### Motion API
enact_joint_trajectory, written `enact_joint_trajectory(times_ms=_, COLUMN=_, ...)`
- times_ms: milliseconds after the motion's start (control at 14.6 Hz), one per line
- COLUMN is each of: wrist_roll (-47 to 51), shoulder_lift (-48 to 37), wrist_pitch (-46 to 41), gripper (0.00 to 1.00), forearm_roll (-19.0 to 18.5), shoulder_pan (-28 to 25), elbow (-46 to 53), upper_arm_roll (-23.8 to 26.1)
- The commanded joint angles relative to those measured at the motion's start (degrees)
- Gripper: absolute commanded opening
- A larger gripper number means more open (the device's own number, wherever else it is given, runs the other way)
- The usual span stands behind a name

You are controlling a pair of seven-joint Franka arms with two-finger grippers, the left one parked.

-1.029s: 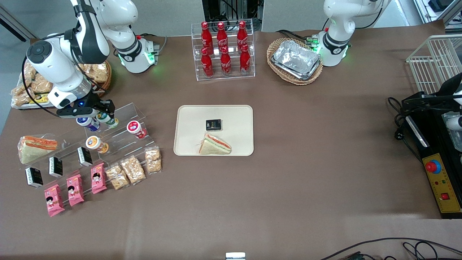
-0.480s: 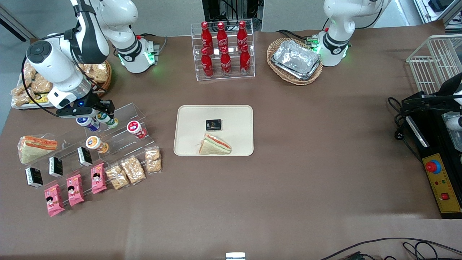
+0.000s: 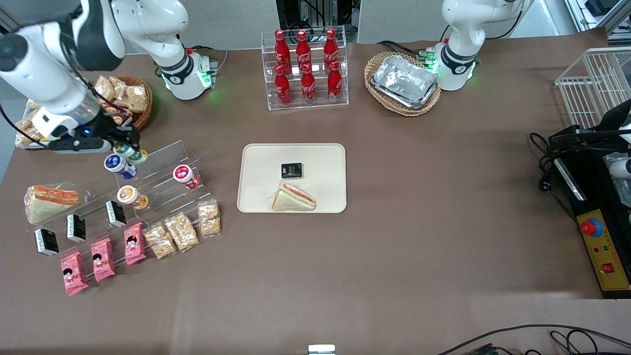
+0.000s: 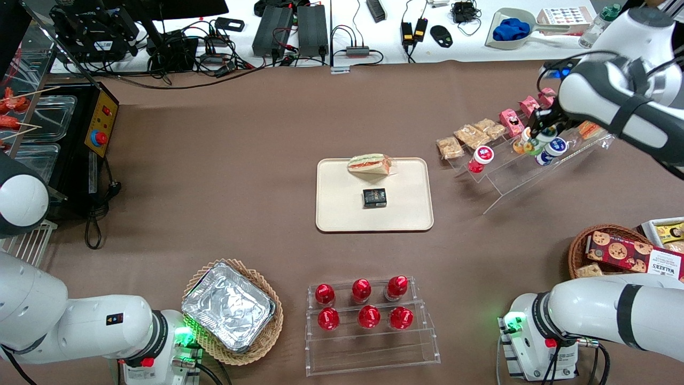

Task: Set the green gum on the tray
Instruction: 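Close the right gripper on the green-lidded bottle and lift it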

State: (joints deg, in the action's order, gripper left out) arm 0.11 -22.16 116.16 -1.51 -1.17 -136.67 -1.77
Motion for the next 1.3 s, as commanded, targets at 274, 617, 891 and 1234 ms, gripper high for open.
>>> enact_joint_trajectory(times_ms=274, wrist_roll=2.08, shoulder_lift=1.86, wrist_pitch=-19.99, gripper=0.51, forearm_roll=-0.34, shoulder_pan=-0.5, elbow=18.54, upper_arm_roll=0.45)
enact_joint_trajectory(times_ms=617, wrist_roll=14.97, shoulder_lift=1.86, wrist_pitch=-23.52, gripper=0.51, forearm_roll=0.71, shoulder_pan=-4.71, elbow=20.92, upper_arm_roll=2.02)
enact_joint_trajectory(times_ms=891, wrist_roll=26.84, shoulder_lift=3.35, wrist_pitch=-22.47, gripper=0.51, forearm_roll=7.9, shoulder_pan=-4.99, elbow=20.92, upper_arm_roll=6.42)
enact_joint_trajectory(times_ms=1234, wrist_roll=40.65, shoulder_lift=5.9, wrist_pitch=-13.0, gripper=0.51, forearm_roll=10.64, shoulder_pan=-5.07, elbow=17.95, upper_arm_roll=14.5)
